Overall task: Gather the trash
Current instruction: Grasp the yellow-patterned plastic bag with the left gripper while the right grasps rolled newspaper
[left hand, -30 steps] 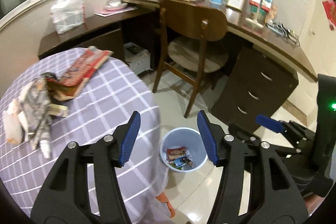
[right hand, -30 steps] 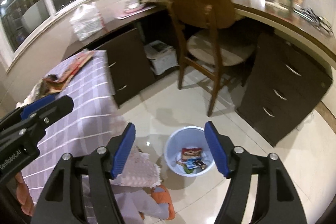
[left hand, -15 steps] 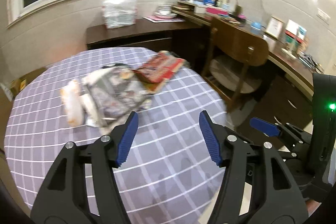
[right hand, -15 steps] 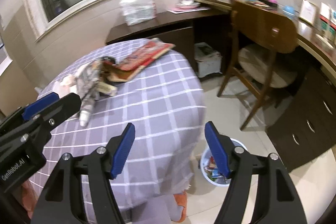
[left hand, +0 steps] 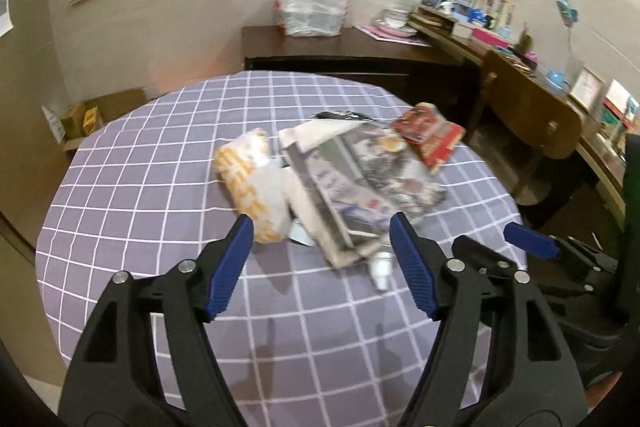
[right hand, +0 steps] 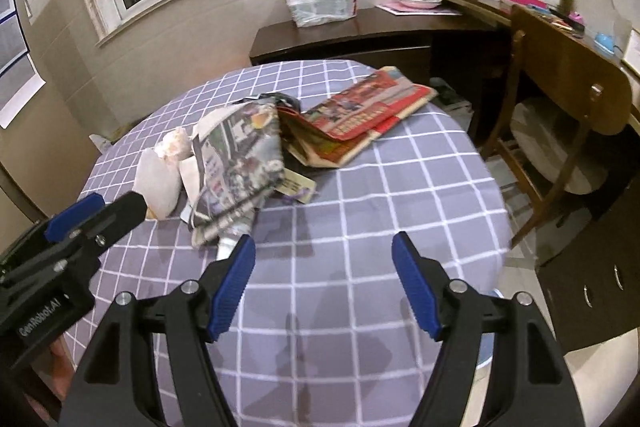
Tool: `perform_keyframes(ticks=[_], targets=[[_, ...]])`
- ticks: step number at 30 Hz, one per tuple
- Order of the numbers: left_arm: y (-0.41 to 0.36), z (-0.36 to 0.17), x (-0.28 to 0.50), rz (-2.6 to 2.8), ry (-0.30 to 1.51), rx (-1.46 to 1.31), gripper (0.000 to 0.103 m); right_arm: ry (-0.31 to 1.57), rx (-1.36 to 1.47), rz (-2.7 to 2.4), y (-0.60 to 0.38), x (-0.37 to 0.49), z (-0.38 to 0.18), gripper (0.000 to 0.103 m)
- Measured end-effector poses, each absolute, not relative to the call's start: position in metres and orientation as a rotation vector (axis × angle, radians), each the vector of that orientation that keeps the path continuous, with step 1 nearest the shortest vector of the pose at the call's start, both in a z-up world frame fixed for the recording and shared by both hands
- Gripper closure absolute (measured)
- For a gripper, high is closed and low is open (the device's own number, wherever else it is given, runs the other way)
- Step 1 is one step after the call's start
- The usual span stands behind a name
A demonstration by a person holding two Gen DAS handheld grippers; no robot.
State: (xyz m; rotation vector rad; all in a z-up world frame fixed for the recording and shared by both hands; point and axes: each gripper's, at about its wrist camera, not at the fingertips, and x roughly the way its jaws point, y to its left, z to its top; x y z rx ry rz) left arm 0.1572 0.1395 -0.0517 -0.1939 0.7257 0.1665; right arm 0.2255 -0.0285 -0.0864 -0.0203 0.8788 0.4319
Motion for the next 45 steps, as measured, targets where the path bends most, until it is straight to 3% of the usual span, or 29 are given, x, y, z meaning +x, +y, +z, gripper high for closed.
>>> perform_keyframes(ticks=[11, 13, 14, 20, 21, 24, 30, 45], targets=[[0.185, -0.091, 0.207, 0.195, 0.810, -0.277, 0.030, 0.912, -0.037, 0.497, 0.010, 0.267, -0.093, 0.033], [0.191, -0.097, 0.213, 0.175, 0.826, -0.301, 0.047, 0.914, -0.049, 0.510, 0.020, 0.273, -0.095, 0.032], [0.196, -0.101, 0.215, 0.178, 0.839, -0.318, 0.069, 0.920, -0.050, 0.516, 0.023, 0.275, -0.096, 0.032], [0.211, -0.102, 0.206, 0.181, 0.836, -0.320, 0.073, 0.928, -0.067, 0.522, 0.045, 0.282, -0.102, 0.033], [0.215, -0.101, 0.203, 0.191, 0.835, -0.324, 0.073, 0.921, -0.067, 0.527, 0.048, 0.281, -0.102, 0.050], [0.223, -0.099, 0.197, 0.198, 0.829, -0.339, 0.073, 0.882, -0.033, 0.531, 0.047, 0.274, -0.095, 0.069], [0.232, -0.089, 0.178, 0.184, 0.815, -0.361, 0.073, 0.826, -0.011, 0.543, 0.045, 0.260, -0.076, 0.089], [0.204, -0.041, 0.134, 0.109, 0.696, -0.310, 0.073, 0.694, -0.028, 0.529, 0.025, 0.215, -0.022, 0.095]])
